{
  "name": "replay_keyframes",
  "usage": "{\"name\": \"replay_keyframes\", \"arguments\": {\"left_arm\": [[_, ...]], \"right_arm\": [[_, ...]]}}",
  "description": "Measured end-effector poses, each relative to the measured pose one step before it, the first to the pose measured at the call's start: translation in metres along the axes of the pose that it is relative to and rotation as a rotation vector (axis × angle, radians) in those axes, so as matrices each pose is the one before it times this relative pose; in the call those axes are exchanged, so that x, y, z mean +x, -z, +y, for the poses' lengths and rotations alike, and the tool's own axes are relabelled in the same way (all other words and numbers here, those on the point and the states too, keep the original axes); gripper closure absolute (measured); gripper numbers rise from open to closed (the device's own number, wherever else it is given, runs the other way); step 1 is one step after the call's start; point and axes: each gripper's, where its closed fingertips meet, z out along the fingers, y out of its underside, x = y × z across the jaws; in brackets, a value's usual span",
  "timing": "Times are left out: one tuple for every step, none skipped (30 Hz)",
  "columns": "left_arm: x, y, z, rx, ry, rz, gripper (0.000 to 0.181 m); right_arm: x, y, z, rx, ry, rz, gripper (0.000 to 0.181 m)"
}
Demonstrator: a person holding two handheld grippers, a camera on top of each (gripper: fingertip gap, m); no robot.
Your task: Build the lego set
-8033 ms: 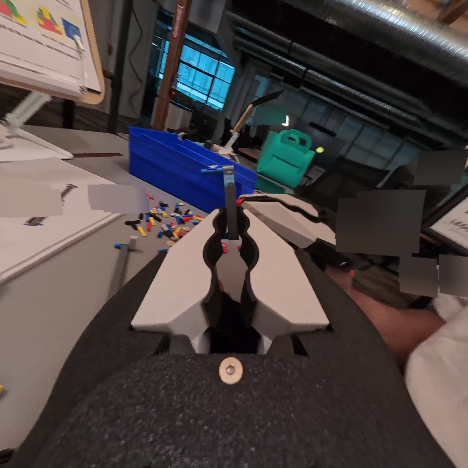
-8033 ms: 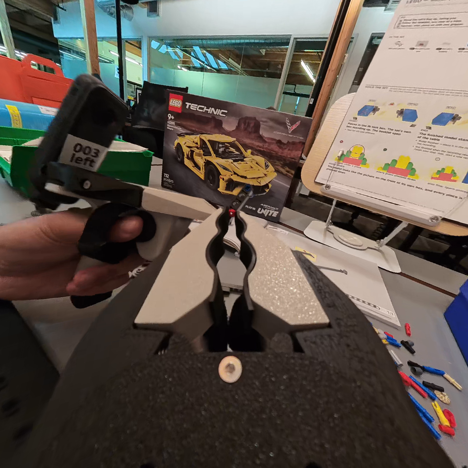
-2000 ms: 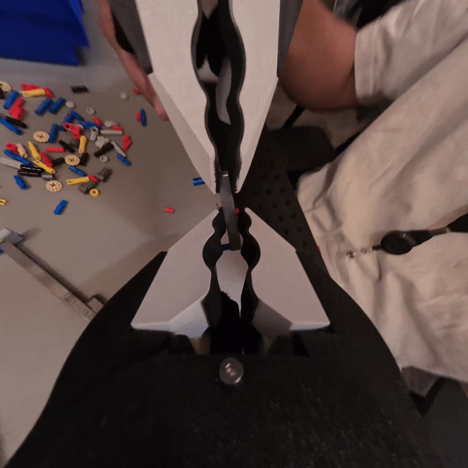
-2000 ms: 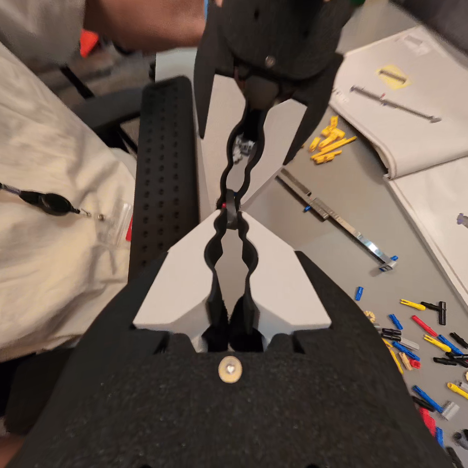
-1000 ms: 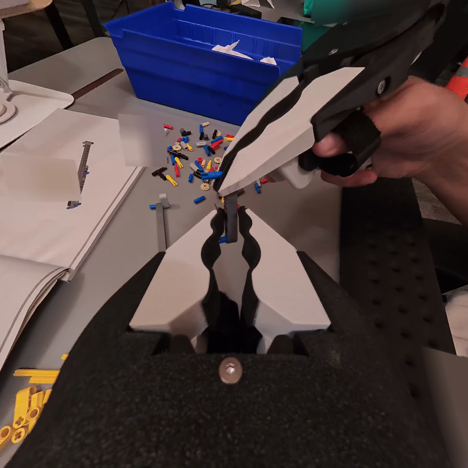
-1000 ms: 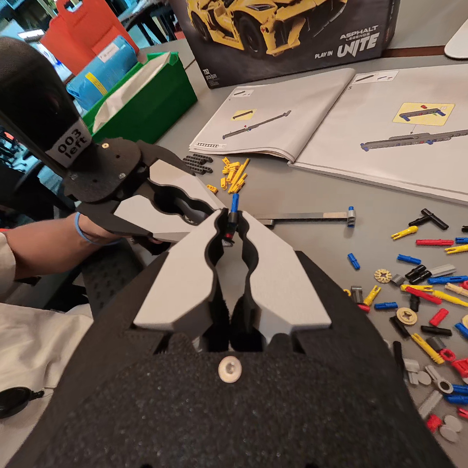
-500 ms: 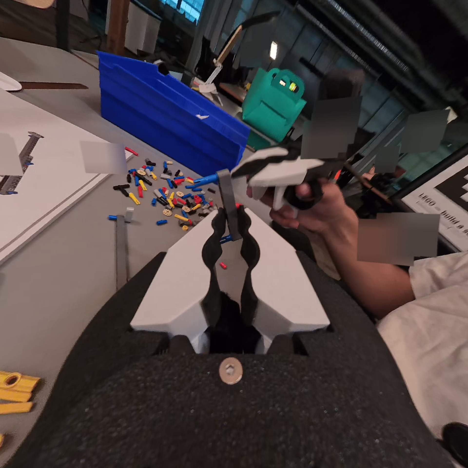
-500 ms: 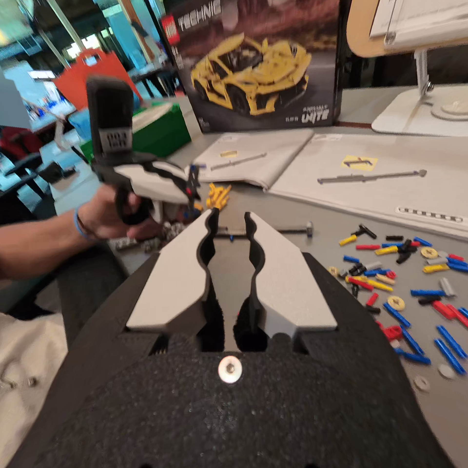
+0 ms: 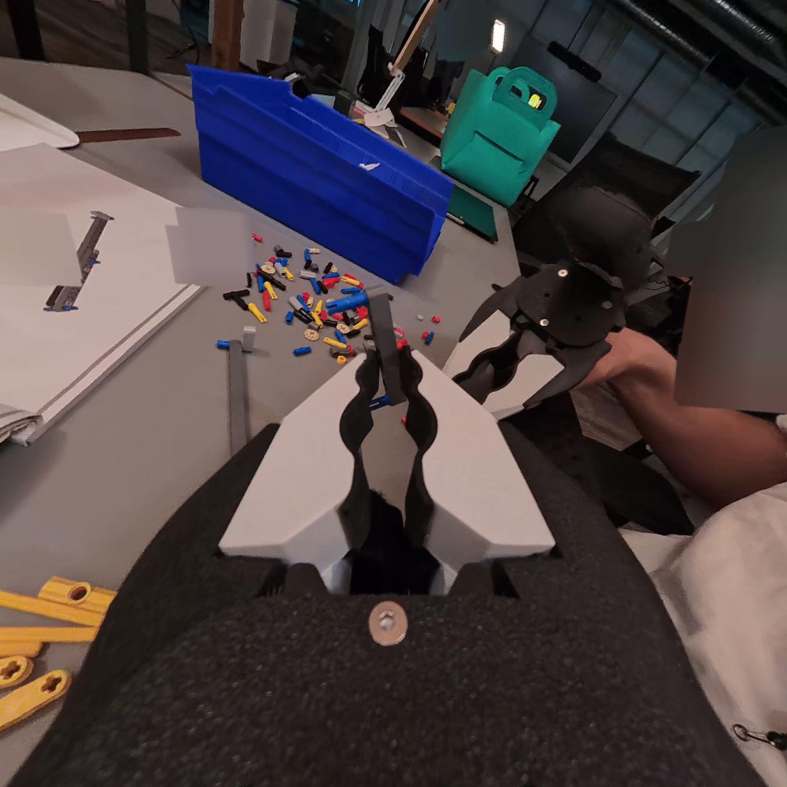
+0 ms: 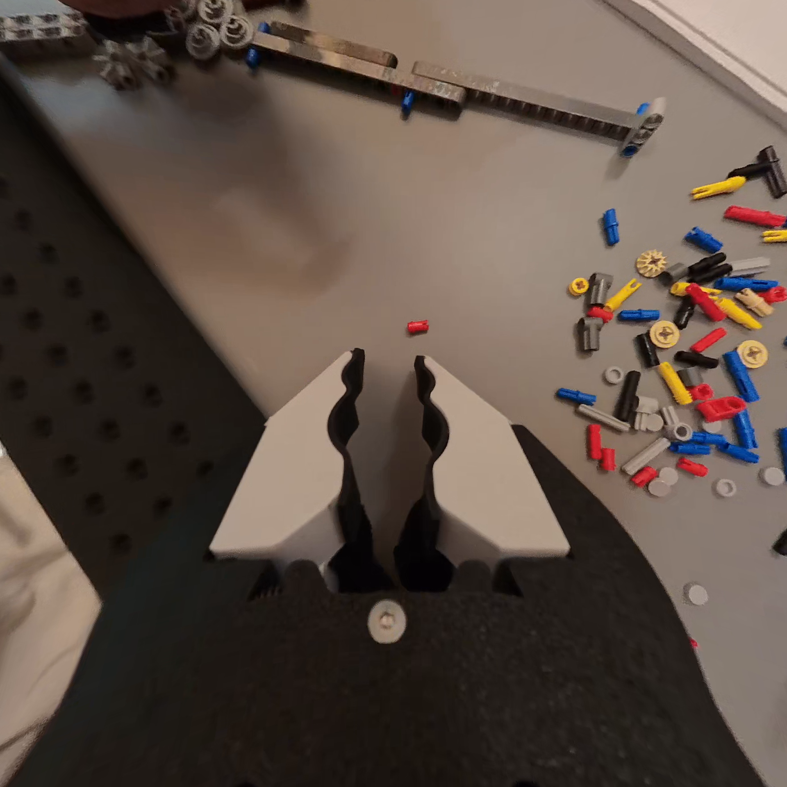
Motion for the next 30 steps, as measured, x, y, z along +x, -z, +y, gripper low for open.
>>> {"name": "replay_keyframes", "arguments": {"left_arm": [[-0.00103, -0.00084, 0.00228, -0.0119, 0.0045, -0.0023, 0.173], [-0.00022, -0.00029, 0.00081, -0.003, 0.0025, 0.0015, 0.173], [0.0005, 0.00027, -0.00118, 0.008, 0.0012, 0.0033, 0.173], [0.00156, 0.00028, -0.00152, 0.0084, 0.0022, 0.0112, 0.173], [0.00183, 0.00006, -0.00062, 0.0026, 0.0048, 0.0134, 0.173], [0.00009, 0.00015, -0.00054, 0.0035, 0.0059, 0.0029, 0.173], [0.00024, 0.00019, -0.00067, 0.0059, 0.0053, 0.0033, 0.173], [0.00184, 0.00012, -0.0004, 0.0028, 0.0076, 0.015, 0.173], [0.00213, -0.00001, -0.00055, 0.0033, 0.0135, 0.0179, 0.173], [0.00146, 0.00013, -0.00131, 0.0094, 0.0152, 0.0148, 0.173], [0.00221, 0.00033, -0.00144, 0.0103, 0.015, 0.0203, 0.173], [0.00228, 0.00027, -0.00139, 0.0092, 0.0153, 0.021, 0.174], [0.00093, 0.0004, -0.00119, 0.009, 0.0127, 0.0118, 0.174], [-0.00019, 0.00039, -0.00075, 0.005, 0.0077, 0.0044, 0.174], [-0.00086, 0.00037, 0.0001, -0.0001, 0.0025, -0.0012, 0.174], [-0.00146, 0.00049, -0.00007, -0.0003, -0.0016, -0.0066, 0.173], [-0.00108, 0.00067, -0.00081, 0.0037, -0.0035, -0.0057, 0.173], [-0.00029, 0.00091, -0.00152, 0.0075, -0.0029, -0.0006, 0.174], [-0.00036, 0.00092, -0.00189, 0.0088, -0.0021, -0.0008, 0.173], [-0.0011, 0.00092, -0.00141, 0.0066, -0.0028, -0.0052, 0.173], [-0.00149, 0.00073, -0.00064, 0.0027, -0.0033, -0.0066, 0.173], [-0.0014, 0.00049, -0.00032, 0.0013, -0.002, -0.0056, 0.173], [-0.00111, 0.00038, -0.00033, 0.0021, 0.0, -0.0029, 0.173], [-0.00035, 0.00002, -0.00009, 0.0013, 0.0014, 0.0013, 0.173], [-0.00024, -0.00013, 0.00005, 0.001, 0.0006, -0.0001, 0.173], [-0.00053, -0.00015, 0.00026, 0.0006, -0.0017, -0.0029, 0.173], [-0.00013, -0.00033, 0.00063, -0.0018, -0.0027, -0.0016, 0.173], [0.00041, -0.00031, 0.00062, -0.0032, -0.0023, 0.0015, 0.173], [0.00046, -0.00021, 0.00013, -0.0002, -0.0014, 0.0026, 0.173], [0.00073, 0.00019, -0.00092, 0.0068, 0.0018, 0.0044, 0.173]], "right_arm": [[0.00152, -0.0025, -0.00013, 0.0037, 0.0033, 0.0329, 0.158], [0.00047, -0.00227, -0.00124, 0.0096, -0.0029, 0.016, 0.158], [0.00127, -0.00185, -0.0024, 0.0136, -0.0117, 0.0128, 0.158], [-0.00037, -0.00125, -0.00284, 0.0175, -0.0139, -0.0009, 0.159], [0.00029, -0.00083, -0.00135, 0.0059, -0.0101, -0.0001, 0.16], [0.00083, -0.00031, 0.00052, -0.0052, -0.0061, 0.0027, 0.16], [-0.00071, -0.00049, 0.0008, -0.0081, -0.0025, -0.0064, 0.159], [-0.00012, -0.00045, -0.00036, -0.0003, -0.0009, -0.0008, 0.159], [0.00023, -0.00055, -0.00106, 0.0048, 0.0008, 0.0049, 0.16], [-0.00071, -0.00087, -0.00035, -0.0001, 0.0027, 0.0001, 0.161], [-0.00103, -0.00119, 0.00017, -0.005, 0.0041, -0.0018, 0.162], [-0.00017, -0.00084, 0.00007, -0.0018, 0.0036, 0.0036, 0.161], [0.00045, -0.00032, -0.00005, 0.0027, 0.0025, 0.0059, 0.162], [0.00091, 0.00035, -0.00006, 0.0054, -0.0023, 0.0058, 0.162], [0.00054, 0.00083, -0.00014, 0.0082, -0.0042, 0.0023, 0.161], [0.0012, 0.00127, -0.0007, 0.0153, -0.0046, 0.0067, 0.161], [0.00127, 0.0017, -0.00115, 0.0196, -0.0046, 0.0073, 0.161], [0.00084, 0.00199, -0.00181, 0.0218, -0.0044, 0.0048, 0.161], [0.00131, 0.00214, -0.00241, 0.0247, -0.0046, 0.0069, 0.161], [0.00199, 0.00179, -0.00196, 0.02, -0.0072, 0.0112, 0.162], [0.00076, 0.00103, -0.00097, 0.0112, -0.0043, 0.0042, 0.162], [0.00044, 0.0, 0.0, 0.0018, 0.0008, 0.0046, 0.162], [0.0003, -0.0005, 0.00055, -0.0044, 0.0041, 0.0051, 0.161], [-0.00053, -0.00079, 0.00079, -0.0058, 0.0059, 0.0, 0.161], [-0.00068, -0.00082, 0.00084, -0.007, 0.0048, -0.0021, 0.161], [-0.00057, -0.0007, 0.00077, -0.0066, 0.002, -0.0042, 0.161], [-0.00057, -0.00062, 0.0006, -0.0051, -0.0003, -0.0051, 0.161], [-0.00047, -0.00034, 0.0004, -0.0023, -0.0016, -0.0059, 0.162], [-0.00022, -0.00009, 0.00008, -0.0004, -0.0033, -0.0044, 0.162], [0.00009, 0.00005, 0.00003, 0.0001, -0.0042, -0.003, 0.162]]}}
